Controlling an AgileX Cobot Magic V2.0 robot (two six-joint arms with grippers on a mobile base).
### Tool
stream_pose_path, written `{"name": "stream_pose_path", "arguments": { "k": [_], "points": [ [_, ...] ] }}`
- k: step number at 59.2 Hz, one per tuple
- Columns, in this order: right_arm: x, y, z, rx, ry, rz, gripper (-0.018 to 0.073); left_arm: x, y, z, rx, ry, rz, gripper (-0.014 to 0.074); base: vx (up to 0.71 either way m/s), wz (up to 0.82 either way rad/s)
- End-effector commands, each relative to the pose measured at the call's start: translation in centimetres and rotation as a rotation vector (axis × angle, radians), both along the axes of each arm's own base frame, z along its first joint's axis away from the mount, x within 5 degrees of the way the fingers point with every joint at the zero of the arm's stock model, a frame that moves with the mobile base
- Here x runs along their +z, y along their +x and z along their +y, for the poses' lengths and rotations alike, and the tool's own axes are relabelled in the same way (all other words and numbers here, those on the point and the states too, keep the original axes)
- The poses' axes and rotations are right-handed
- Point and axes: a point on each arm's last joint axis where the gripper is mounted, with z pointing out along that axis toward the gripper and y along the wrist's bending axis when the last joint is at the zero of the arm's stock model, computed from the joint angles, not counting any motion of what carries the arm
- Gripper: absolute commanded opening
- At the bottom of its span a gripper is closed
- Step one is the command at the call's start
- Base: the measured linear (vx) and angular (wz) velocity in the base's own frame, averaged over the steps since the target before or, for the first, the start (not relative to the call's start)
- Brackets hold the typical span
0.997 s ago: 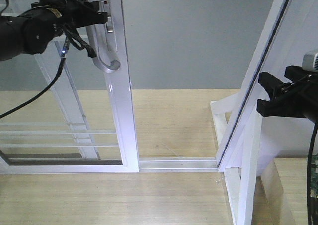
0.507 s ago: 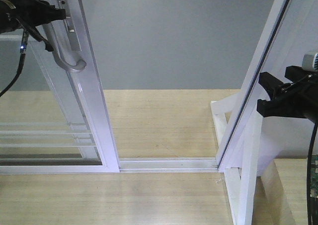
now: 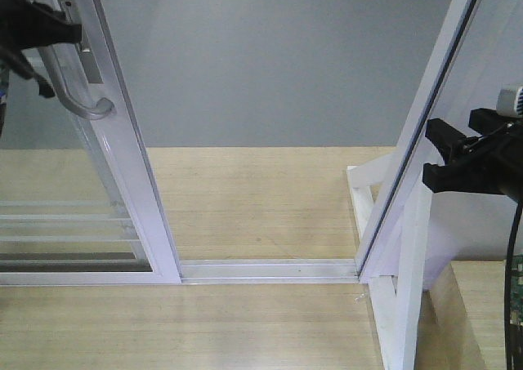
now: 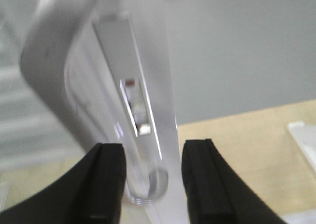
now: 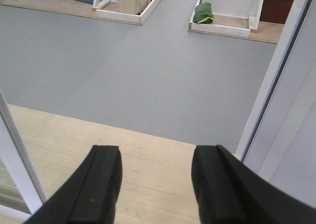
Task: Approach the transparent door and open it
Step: 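Slide the door panel farther open with the left gripper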
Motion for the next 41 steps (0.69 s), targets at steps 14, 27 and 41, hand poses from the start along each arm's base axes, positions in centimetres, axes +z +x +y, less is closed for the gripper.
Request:
{"name": "stream_pose_path", "arguments": {
  "k": [14, 27, 41],
  "points": [
    [1.7, 0.1, 0.3, 0.031, 0.028, -0.088, 0.041, 2.6, -10.6, 0.9, 0.001, -0.026, -0.179, 0.0398, 0.0, 0.0],
    [1.7, 0.1, 0.3, 0.032, 0.026, -0.089, 0.041, 5.6, -18.5, 1.6, 0.002, -0.045, -0.337, 0.0398, 0.0, 0.0],
    [1.7, 0.1, 0.3, 0.032, 0.026, -0.089, 0.041, 8.0, -24.7, 2.1, 0.001, -0.06, -0.508, 0.0398, 0.0, 0.0]
  ]
}}
